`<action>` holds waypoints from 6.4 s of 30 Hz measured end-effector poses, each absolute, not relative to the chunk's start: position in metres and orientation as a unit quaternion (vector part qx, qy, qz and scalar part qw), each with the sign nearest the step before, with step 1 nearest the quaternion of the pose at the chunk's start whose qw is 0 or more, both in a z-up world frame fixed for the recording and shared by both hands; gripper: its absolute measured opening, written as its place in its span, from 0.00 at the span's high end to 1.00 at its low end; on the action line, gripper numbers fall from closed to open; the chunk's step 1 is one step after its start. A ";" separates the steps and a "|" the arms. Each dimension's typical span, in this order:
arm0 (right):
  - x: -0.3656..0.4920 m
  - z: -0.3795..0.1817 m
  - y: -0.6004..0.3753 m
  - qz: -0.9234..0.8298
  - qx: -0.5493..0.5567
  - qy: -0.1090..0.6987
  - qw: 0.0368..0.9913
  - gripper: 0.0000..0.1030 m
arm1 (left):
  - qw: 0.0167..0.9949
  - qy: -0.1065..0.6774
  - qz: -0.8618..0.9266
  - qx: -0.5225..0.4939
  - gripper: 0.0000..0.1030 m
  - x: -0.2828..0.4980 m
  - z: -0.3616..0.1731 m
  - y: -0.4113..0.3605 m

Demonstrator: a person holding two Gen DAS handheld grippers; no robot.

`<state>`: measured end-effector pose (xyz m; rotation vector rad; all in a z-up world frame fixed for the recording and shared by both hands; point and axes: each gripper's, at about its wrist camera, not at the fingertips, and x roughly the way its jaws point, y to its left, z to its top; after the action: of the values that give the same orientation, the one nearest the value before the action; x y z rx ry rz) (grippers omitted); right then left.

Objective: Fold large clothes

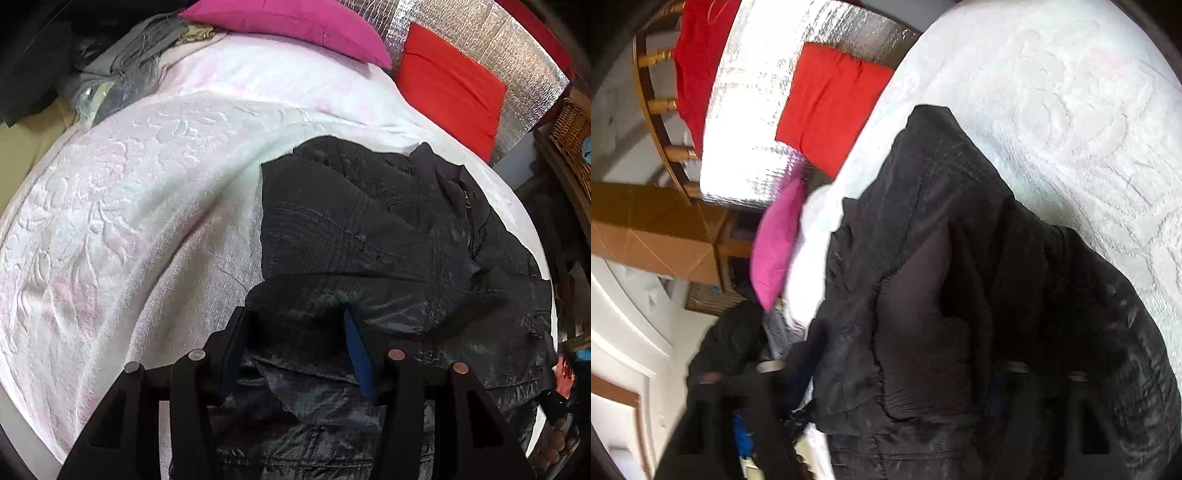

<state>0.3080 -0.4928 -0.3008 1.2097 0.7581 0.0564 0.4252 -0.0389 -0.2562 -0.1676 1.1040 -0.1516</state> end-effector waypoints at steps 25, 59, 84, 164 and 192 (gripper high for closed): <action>0.315 -0.246 -0.518 -0.054 0.416 0.347 0.839 0.52 | 0.887 0.453 -0.077 -0.035 0.47 0.416 -0.231 -0.054; 0.367 -0.275 -0.464 0.002 0.340 0.419 0.842 0.48 | 0.862 0.497 -0.102 -0.012 0.31 0.441 -0.253 -0.081; 0.368 -0.243 -0.417 0.089 0.310 0.424 0.846 0.47 | 0.861 0.476 -0.178 0.023 0.31 0.401 -0.234 -0.108; 0.104 -0.277 -0.522 0.010 0.447 0.394 0.803 0.30 | 0.892 0.438 -0.092 -0.067 0.20 0.247 -0.242 0.080; 0.069 -0.309 -0.445 -0.022 0.335 0.494 0.802 0.30 | 0.796 0.570 -0.137 -0.152 0.24 0.140 -0.326 0.079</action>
<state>0.0691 -0.4447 -0.3095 0.7189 1.0581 -0.0463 0.1396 0.0786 -0.3263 -0.3274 1.2236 -0.2947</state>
